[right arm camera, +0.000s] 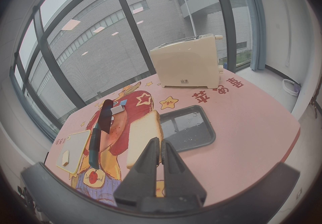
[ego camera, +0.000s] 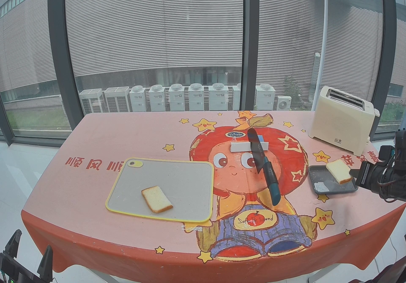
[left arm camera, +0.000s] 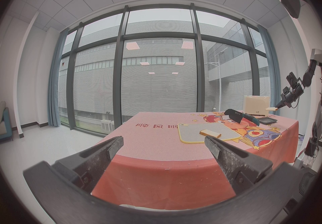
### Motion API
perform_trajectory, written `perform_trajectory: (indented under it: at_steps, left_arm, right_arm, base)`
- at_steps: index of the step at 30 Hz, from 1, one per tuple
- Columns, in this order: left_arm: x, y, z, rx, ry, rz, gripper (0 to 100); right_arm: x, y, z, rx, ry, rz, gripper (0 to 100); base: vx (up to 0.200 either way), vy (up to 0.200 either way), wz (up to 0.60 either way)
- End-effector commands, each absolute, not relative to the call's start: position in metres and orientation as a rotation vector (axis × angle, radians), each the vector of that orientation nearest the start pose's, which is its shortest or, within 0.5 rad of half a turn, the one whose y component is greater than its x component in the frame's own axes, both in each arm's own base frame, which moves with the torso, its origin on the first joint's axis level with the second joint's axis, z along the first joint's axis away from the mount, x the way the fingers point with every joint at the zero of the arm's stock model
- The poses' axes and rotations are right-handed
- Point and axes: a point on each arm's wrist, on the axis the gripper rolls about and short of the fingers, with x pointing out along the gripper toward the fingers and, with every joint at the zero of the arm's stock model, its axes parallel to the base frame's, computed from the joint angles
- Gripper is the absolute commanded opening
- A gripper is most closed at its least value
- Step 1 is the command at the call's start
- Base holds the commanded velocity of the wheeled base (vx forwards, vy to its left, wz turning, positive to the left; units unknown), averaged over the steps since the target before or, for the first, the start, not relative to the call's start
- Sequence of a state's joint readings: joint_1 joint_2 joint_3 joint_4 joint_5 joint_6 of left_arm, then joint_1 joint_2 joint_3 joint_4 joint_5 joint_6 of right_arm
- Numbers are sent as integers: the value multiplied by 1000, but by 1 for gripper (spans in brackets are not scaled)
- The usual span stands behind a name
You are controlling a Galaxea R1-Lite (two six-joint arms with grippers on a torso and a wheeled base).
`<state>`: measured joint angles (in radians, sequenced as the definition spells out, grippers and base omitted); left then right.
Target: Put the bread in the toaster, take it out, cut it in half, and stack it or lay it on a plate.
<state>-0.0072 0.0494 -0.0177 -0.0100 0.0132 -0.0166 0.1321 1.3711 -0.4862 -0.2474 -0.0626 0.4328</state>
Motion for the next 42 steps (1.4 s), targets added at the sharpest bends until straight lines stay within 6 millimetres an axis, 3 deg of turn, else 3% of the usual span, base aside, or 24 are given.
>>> perform_trajectory:
  at_steps: [1, 4, 18, 26, 42]
  left_arm:
    - [-19, 0, 78, -16, 40, 6, 100]
    - [-19, 0, 78, -16, 40, 6, 100]
    - [-19, 0, 78, -16, 40, 6, 100]
    - [-19, 0, 78, -16, 40, 6, 100]
    - [-19, 0, 78, -16, 40, 8, 100]
  right_arm:
    - [201, 29, 131, 332, 712, -77, 0]
    - [204, 32, 120, 319, 764, -81, 0]
    - [213, 25, 127, 347, 724, -117, 0]
    - [221, 13, 117, 360, 762, -181, 0]
    - [234, 13, 104, 387, 757, -203, 0]
  base:
    - [0, 0, 0]
    - [0, 0, 0]
    - [0, 0, 0]
    - [0, 0, 0]
    - [0, 0, 0]
